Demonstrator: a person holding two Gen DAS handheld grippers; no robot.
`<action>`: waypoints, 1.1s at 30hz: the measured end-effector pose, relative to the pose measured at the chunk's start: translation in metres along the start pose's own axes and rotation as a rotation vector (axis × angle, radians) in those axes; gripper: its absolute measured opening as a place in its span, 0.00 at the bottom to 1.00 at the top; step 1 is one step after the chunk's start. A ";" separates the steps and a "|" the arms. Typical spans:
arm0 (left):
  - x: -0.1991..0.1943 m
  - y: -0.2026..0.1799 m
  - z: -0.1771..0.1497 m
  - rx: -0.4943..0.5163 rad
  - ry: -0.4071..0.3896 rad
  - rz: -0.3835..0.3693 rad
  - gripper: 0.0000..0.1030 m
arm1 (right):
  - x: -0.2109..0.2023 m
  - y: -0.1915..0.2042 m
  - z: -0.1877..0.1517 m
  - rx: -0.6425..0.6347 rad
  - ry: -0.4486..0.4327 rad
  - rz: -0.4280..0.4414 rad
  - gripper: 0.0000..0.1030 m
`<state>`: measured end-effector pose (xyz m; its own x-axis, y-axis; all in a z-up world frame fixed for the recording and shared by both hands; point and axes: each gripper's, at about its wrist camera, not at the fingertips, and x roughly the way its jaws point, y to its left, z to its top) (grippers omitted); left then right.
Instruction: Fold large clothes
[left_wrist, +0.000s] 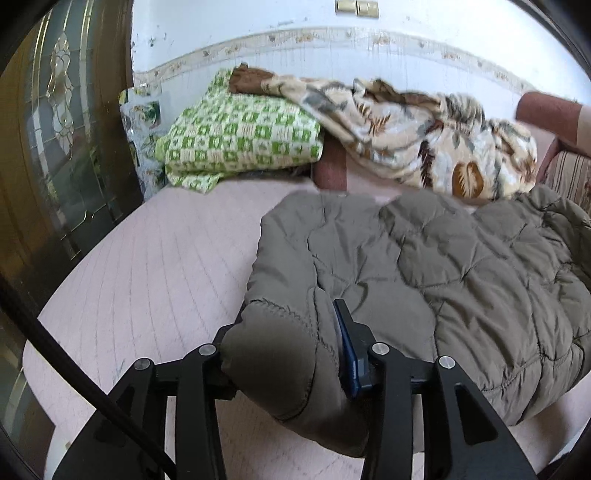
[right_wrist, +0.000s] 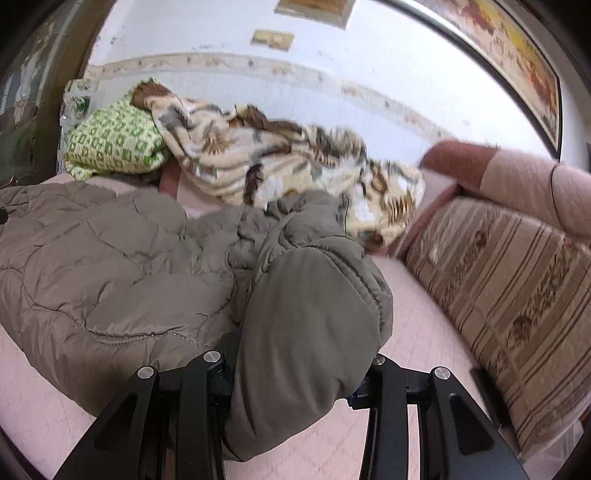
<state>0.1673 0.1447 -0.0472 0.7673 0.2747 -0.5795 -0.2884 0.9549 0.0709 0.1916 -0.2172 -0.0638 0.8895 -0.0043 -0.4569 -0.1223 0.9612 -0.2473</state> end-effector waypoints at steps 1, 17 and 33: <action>0.006 -0.002 -0.005 0.014 0.026 0.015 0.42 | 0.004 -0.002 -0.004 0.016 0.025 0.009 0.40; 0.022 0.021 -0.035 -0.063 0.138 0.121 0.82 | 0.035 -0.074 -0.070 0.510 0.328 0.291 0.70; -0.054 -0.013 -0.025 -0.013 -0.230 0.265 0.82 | -0.043 -0.059 -0.039 0.283 0.033 0.002 0.75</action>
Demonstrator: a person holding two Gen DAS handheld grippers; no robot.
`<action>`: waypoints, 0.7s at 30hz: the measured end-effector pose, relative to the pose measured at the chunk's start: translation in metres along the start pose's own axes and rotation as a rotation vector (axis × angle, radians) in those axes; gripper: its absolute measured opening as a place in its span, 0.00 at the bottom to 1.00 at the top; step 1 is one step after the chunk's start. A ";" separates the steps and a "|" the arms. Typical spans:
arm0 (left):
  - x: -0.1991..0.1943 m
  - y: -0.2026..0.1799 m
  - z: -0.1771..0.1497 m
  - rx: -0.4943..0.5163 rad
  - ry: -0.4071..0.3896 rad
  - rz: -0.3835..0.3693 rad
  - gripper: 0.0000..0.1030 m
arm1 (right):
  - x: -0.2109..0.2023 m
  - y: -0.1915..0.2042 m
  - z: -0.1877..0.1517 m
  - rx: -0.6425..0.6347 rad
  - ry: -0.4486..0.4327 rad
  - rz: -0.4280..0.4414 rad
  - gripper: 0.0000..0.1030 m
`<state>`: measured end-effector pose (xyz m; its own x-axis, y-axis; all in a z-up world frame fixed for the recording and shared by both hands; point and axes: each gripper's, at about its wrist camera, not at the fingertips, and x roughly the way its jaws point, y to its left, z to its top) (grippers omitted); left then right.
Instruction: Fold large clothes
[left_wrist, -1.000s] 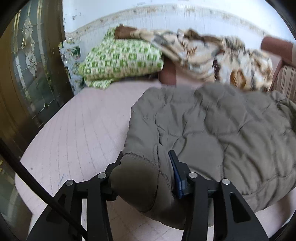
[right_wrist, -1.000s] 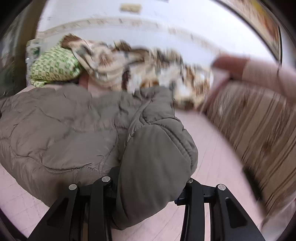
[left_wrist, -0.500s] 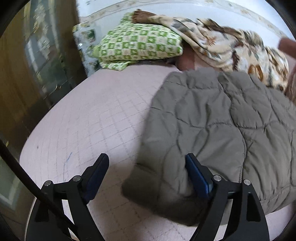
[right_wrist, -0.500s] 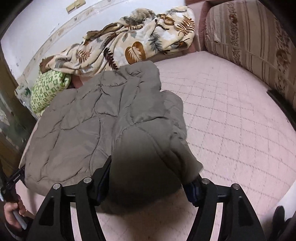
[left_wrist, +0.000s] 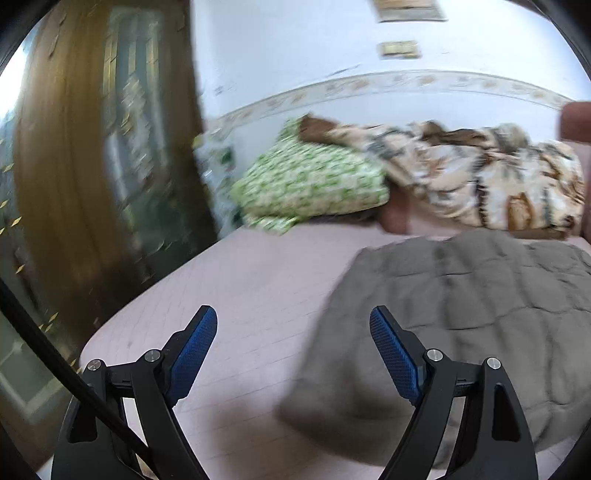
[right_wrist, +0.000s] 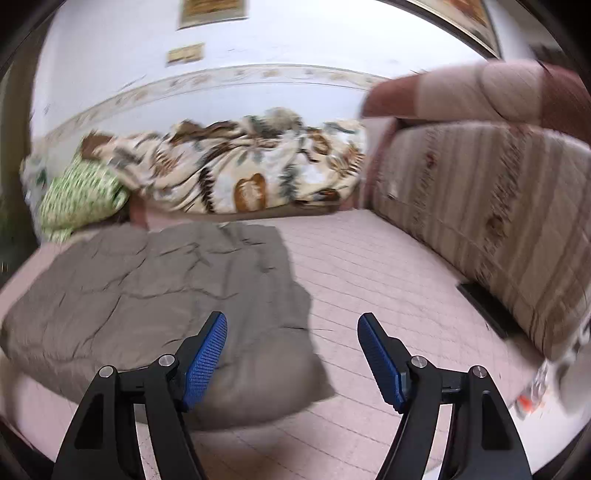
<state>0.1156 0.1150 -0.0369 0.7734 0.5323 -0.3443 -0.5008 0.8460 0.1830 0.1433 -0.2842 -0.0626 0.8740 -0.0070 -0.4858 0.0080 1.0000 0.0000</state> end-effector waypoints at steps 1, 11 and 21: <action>-0.002 -0.013 -0.002 0.031 0.000 -0.031 0.82 | 0.004 0.007 -0.001 -0.019 0.016 0.010 0.75; 0.033 -0.073 -0.030 0.163 0.163 -0.159 0.82 | 0.056 0.048 -0.022 -0.202 0.143 -0.048 0.65; 0.042 -0.081 -0.038 0.180 0.184 -0.164 0.82 | 0.082 0.048 -0.033 -0.217 0.236 -0.037 0.66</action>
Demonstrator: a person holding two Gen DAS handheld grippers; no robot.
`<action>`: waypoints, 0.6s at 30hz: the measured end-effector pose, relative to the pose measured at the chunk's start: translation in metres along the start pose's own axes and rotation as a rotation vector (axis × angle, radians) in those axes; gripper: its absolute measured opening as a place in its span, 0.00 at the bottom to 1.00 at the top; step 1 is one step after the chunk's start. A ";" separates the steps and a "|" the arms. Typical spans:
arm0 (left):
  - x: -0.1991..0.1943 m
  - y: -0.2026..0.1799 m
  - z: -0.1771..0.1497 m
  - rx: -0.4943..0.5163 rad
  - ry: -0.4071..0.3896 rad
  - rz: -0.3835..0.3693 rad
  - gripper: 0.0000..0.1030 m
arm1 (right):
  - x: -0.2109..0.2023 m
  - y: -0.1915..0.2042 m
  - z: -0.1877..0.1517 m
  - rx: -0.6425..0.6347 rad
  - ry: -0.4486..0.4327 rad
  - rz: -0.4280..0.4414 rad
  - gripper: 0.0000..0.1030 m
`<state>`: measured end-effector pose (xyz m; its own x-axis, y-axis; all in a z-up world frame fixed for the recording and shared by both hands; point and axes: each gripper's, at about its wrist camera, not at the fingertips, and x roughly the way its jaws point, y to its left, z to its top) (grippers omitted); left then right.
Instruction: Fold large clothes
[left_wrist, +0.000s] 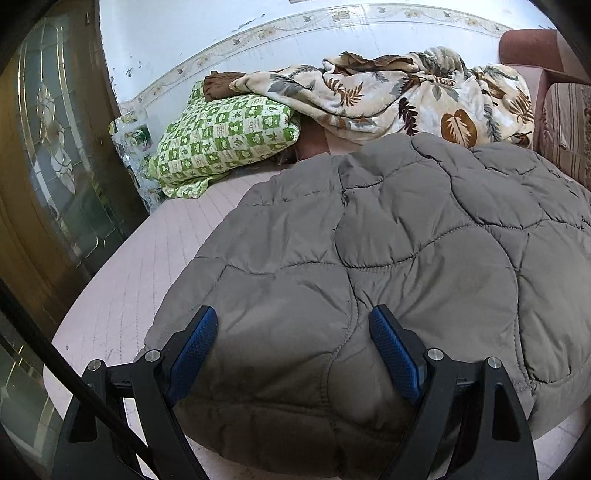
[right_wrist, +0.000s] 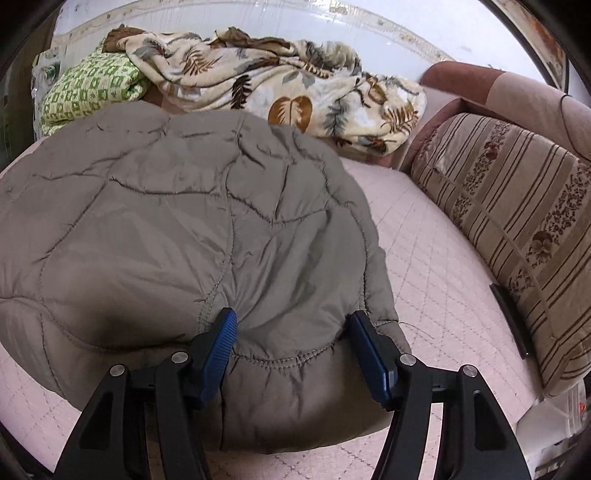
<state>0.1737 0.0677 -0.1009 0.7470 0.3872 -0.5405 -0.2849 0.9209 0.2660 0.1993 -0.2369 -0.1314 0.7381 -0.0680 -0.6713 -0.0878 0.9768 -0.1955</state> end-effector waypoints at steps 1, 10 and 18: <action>0.000 -0.001 0.000 0.002 -0.002 0.001 0.82 | 0.001 0.000 0.000 0.004 0.007 0.005 0.66; -0.024 0.009 0.012 -0.057 -0.119 -0.015 0.82 | -0.039 0.001 0.008 0.019 -0.168 -0.042 0.67; -0.031 -0.020 0.034 -0.042 -0.143 -0.101 0.82 | -0.055 0.035 0.042 0.029 -0.264 0.112 0.70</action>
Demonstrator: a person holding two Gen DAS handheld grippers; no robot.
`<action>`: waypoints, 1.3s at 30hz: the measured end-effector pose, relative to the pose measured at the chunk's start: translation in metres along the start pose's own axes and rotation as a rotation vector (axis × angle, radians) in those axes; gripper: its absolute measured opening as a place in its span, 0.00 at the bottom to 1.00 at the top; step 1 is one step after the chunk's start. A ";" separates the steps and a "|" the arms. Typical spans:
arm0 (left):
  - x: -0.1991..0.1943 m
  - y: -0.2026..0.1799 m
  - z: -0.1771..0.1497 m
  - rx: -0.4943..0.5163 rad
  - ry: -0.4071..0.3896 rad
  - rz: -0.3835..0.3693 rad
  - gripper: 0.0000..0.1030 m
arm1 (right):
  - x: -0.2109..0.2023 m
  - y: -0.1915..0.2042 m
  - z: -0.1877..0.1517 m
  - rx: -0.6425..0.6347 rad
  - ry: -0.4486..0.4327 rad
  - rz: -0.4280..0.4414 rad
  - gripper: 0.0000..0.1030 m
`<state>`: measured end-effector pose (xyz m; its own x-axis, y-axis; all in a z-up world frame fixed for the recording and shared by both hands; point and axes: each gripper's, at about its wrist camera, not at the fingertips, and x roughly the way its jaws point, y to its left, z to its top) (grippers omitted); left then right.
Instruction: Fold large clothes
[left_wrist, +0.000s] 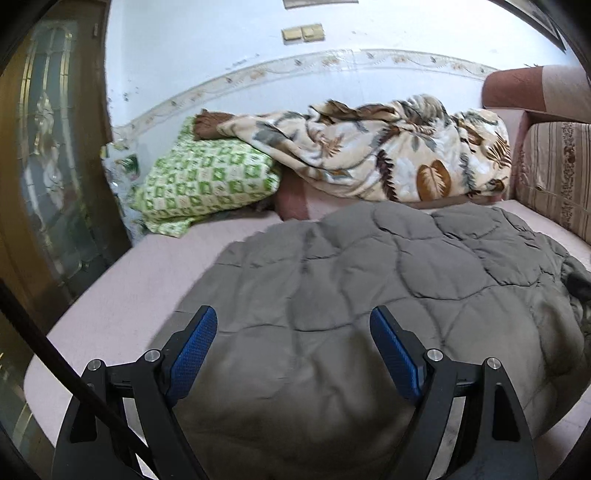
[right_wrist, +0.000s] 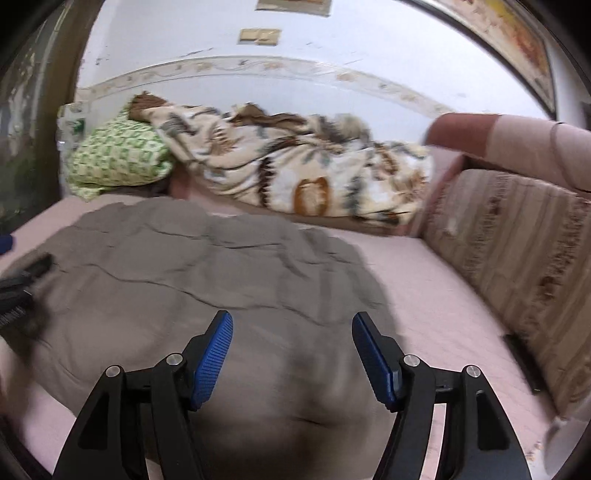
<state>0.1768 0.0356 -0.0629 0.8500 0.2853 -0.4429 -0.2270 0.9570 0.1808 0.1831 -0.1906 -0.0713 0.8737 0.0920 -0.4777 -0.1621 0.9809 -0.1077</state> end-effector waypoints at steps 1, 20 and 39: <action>0.004 -0.004 0.000 0.011 0.017 -0.003 0.82 | 0.004 0.004 0.002 0.002 0.011 0.022 0.70; 0.026 -0.011 -0.010 0.014 0.067 -0.030 0.74 | 0.039 0.061 -0.006 -0.135 0.070 0.115 0.21; 0.027 -0.010 -0.012 0.002 0.082 -0.022 0.66 | 0.035 0.048 -0.004 -0.070 0.086 0.152 0.06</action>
<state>0.1961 0.0342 -0.0871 0.8129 0.2677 -0.5172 -0.2076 0.9629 0.1722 0.2042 -0.1413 -0.0964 0.7951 0.2200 -0.5652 -0.3232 0.9422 -0.0878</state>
